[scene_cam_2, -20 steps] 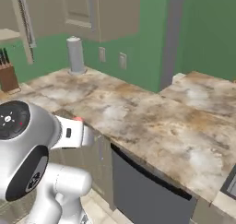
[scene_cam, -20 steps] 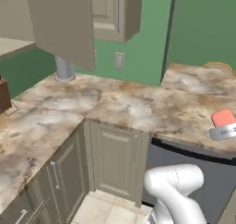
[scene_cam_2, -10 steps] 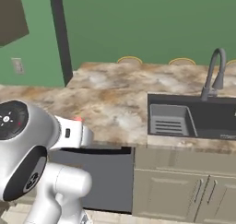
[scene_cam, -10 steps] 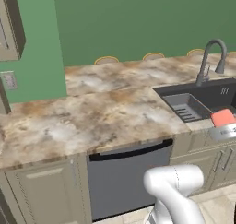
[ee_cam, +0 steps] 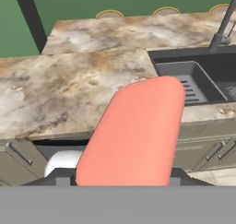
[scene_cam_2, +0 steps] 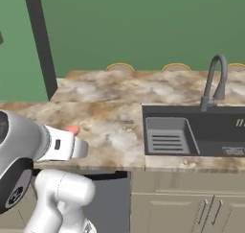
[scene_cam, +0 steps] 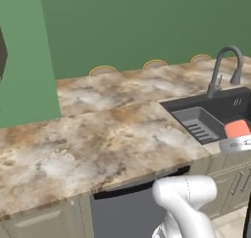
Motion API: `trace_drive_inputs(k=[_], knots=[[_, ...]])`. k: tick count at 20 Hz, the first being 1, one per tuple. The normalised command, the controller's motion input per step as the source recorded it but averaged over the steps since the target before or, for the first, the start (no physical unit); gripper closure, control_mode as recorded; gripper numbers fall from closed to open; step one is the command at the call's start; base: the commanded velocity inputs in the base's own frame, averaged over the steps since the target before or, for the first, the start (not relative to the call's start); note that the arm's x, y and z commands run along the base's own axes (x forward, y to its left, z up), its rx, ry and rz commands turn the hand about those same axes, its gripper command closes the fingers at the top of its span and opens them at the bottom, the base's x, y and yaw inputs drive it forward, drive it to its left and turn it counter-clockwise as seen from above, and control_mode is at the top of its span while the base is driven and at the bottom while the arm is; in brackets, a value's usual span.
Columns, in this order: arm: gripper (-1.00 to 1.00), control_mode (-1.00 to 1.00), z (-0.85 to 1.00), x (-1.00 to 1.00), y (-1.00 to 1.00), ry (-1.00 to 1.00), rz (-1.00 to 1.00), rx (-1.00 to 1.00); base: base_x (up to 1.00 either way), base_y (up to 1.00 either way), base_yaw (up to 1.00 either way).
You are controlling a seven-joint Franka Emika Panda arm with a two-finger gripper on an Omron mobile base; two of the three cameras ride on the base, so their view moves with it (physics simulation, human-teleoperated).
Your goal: Open the cabinet. Pick the bar soap and place it next to the sink. Then close the cabinet.
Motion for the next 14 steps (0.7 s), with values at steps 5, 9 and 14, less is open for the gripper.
trace_drive_inputs(k=[5, 9, 14], knots=[[1.00, 1.00, 0.00, 0.00, 0.00, 0.00, 0.00, 0.00, 0.60, -0.19, 0.00], [1.00, 1.00, 0.00, 0.00, 0.00, 0.00, 0.00, 0.00, 0.75, -0.52, 0.00], [1.00, 1.00, 0.00, 0.00, 0.00, 0.00, 0.00, 0.00, 0.51, -0.49, 0.01]])
